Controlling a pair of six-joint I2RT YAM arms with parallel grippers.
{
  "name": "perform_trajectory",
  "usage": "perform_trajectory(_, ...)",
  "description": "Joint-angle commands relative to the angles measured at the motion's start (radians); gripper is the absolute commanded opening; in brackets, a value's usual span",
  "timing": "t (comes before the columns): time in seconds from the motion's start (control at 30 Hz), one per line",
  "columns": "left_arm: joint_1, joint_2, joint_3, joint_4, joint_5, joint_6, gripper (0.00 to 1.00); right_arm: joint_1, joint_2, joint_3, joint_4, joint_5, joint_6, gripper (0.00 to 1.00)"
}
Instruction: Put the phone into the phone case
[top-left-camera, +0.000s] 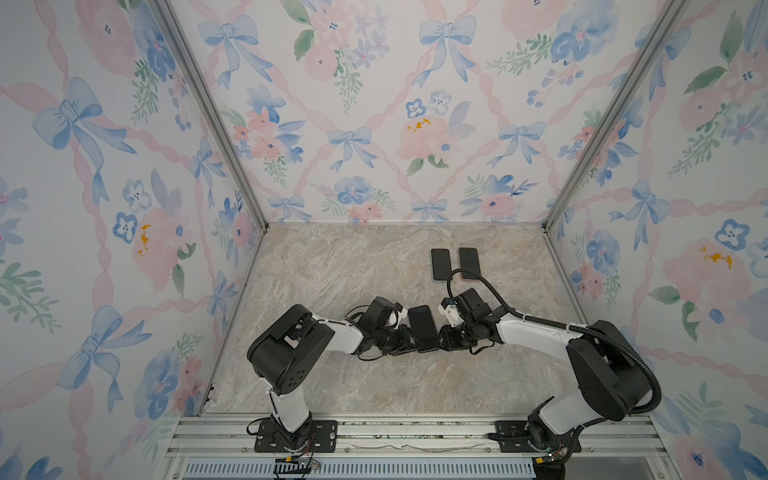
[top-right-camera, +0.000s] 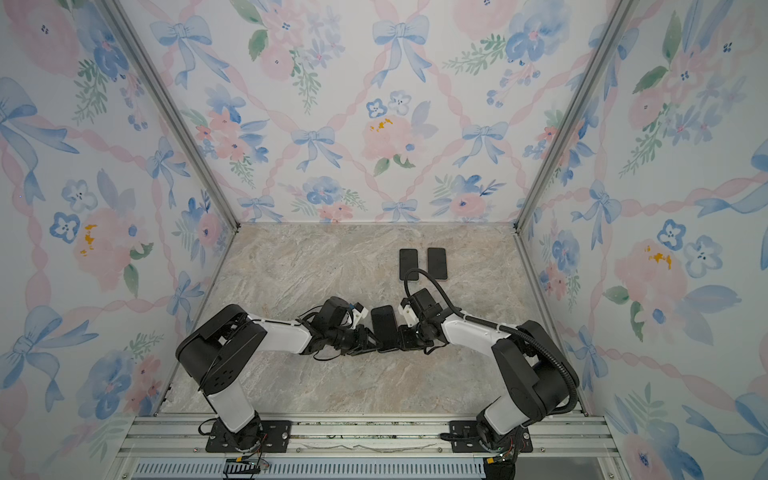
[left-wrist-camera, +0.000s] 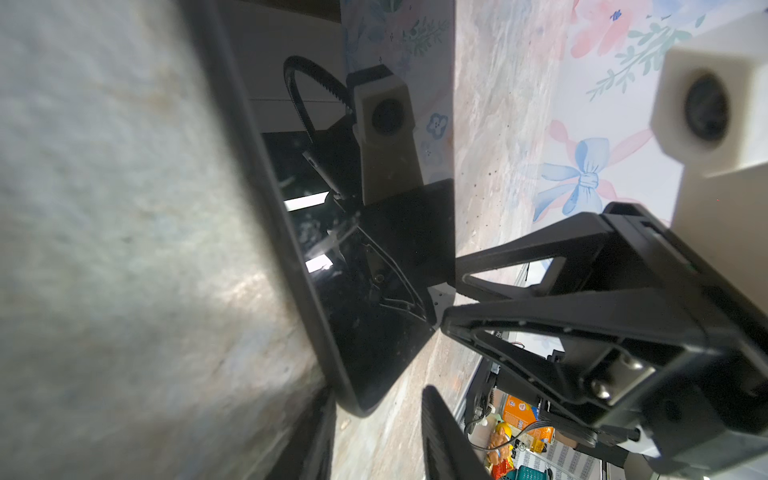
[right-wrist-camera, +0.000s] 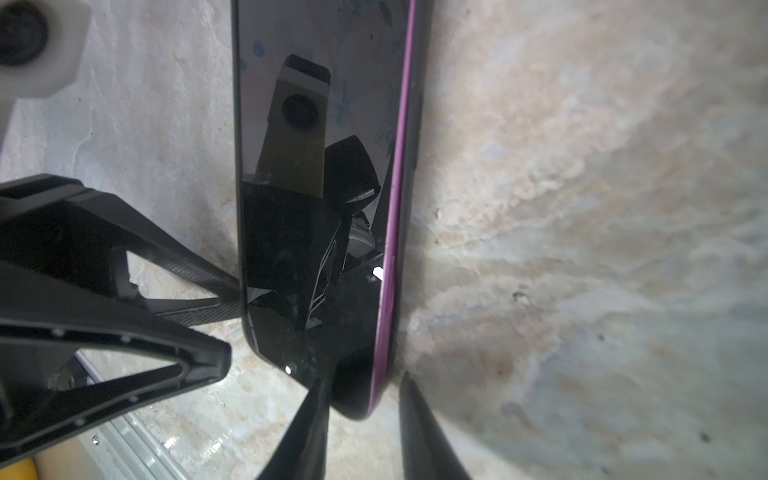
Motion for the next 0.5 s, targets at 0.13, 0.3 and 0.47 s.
perform_trajectory(0.13,0.008,0.051,-0.015,-0.077,-0.05,0.024,0.36,0.019,0.028,0.03,-0.004,-0.016,-0.012,0.25)
perform_trajectory(0.3,0.006,0.053,-0.013,-0.077,-0.05,0.024,0.35,0.041,0.043,0.02,0.015,-0.019,0.002,0.19)
perform_trajectory(0.47,0.007,0.057,-0.012,-0.077,-0.049,0.025,0.35,0.067,0.062,0.01,0.039,-0.017,0.019,0.14)
